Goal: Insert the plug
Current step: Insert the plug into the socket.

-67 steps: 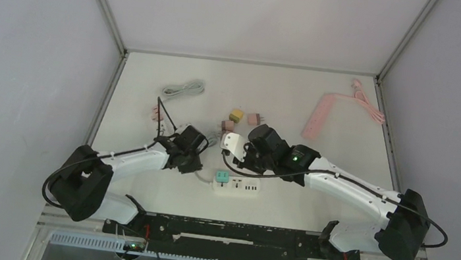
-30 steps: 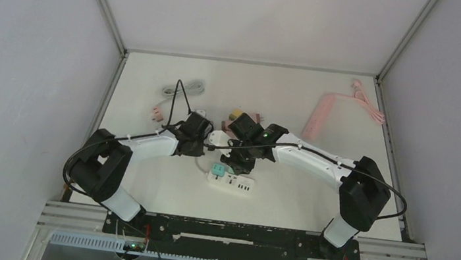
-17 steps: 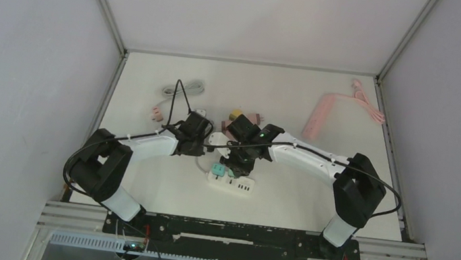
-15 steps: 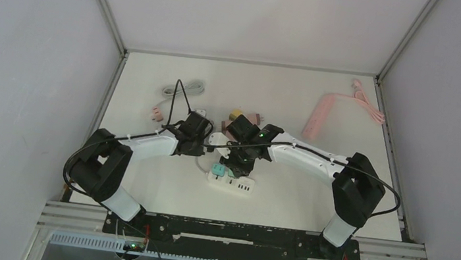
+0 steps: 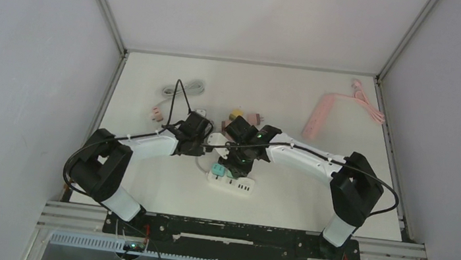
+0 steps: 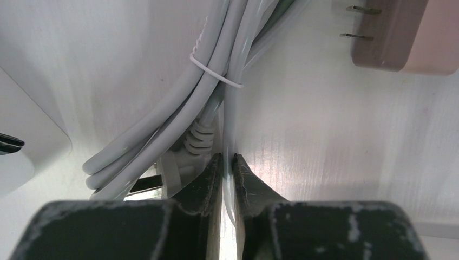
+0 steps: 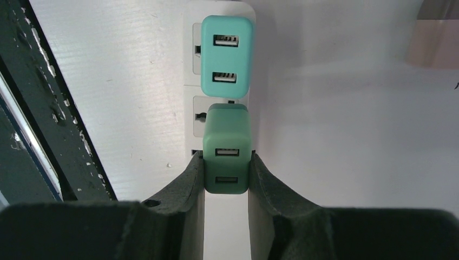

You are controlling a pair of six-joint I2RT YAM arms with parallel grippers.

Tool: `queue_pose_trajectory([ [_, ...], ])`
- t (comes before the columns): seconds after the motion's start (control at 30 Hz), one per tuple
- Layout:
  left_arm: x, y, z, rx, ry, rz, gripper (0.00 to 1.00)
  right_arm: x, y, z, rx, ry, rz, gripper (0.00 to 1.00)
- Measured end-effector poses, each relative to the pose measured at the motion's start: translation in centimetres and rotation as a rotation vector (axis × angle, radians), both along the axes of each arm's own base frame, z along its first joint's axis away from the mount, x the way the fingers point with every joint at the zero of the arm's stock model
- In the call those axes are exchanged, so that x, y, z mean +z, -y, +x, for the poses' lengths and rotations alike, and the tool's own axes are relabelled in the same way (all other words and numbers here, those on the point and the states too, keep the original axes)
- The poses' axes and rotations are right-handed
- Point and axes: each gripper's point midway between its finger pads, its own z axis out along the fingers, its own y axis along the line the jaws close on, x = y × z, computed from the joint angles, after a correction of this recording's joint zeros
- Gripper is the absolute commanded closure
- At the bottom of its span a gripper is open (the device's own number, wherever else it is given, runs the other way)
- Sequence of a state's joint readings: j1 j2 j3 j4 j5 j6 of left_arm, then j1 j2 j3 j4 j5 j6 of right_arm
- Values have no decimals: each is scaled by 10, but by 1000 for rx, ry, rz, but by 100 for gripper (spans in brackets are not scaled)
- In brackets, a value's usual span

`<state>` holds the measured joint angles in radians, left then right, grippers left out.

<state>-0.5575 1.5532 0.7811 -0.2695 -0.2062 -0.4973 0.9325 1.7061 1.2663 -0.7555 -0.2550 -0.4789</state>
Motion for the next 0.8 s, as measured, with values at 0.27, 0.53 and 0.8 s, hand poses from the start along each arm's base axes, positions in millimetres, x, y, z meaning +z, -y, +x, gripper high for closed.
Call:
queue_pose_trajectory([
  [0.27,0,0,0,0,0,-1,86,-5,-2,2,-15,12,-16,100],
  [0.53,0,0,0,0,0,-2,86,-10,-1,2,-20,16,-35,100],
  [0.8,0,-1,1,7,-4,-8,86,-10,-3,1,-24,34,-47,100],
])
